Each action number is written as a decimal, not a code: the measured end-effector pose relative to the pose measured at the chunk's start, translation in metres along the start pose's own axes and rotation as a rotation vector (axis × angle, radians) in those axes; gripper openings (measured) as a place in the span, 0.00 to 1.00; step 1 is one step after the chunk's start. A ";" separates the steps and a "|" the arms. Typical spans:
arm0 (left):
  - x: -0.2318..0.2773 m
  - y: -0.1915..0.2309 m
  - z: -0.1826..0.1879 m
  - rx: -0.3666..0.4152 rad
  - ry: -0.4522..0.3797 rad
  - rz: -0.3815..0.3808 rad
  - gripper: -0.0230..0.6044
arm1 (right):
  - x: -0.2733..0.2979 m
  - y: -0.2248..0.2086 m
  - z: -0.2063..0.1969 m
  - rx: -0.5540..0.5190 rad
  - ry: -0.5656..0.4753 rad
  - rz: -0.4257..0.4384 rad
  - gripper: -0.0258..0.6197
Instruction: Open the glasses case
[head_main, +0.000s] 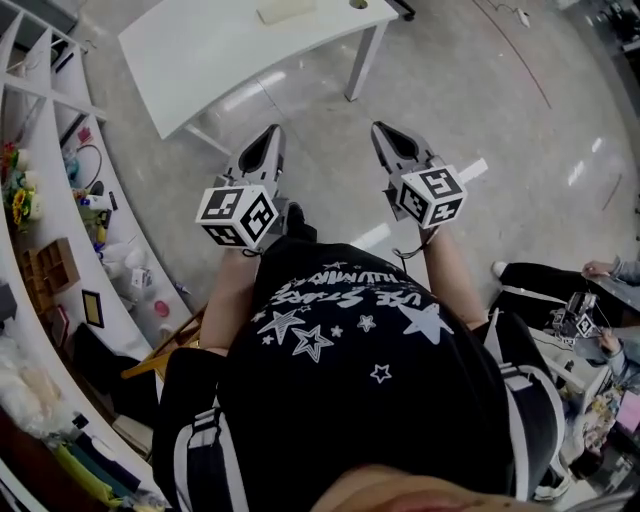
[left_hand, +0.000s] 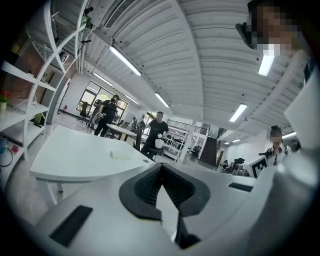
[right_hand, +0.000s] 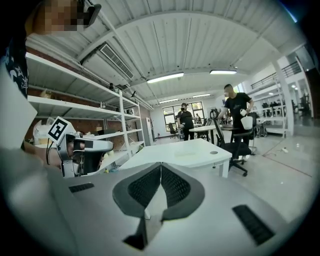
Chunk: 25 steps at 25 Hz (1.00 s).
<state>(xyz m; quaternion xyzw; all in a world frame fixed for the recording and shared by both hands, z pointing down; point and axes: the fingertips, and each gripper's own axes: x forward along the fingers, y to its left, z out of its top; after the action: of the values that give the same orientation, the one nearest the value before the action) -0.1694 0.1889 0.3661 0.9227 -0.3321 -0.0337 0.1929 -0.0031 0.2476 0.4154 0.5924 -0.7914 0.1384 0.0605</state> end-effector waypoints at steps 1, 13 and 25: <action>0.007 0.008 0.004 -0.003 0.003 -0.002 0.06 | 0.010 -0.003 0.004 0.004 0.000 -0.003 0.05; 0.059 0.097 0.033 -0.024 0.039 -0.043 0.06 | 0.114 -0.021 0.033 0.050 -0.012 -0.107 0.05; 0.083 0.143 0.049 -0.039 0.052 -0.091 0.06 | 0.160 -0.025 0.041 0.076 -0.006 -0.171 0.05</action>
<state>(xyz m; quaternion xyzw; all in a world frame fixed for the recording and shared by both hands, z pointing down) -0.2000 0.0199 0.3801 0.9334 -0.2840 -0.0247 0.2178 -0.0226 0.0819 0.4215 0.6602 -0.7321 0.1611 0.0473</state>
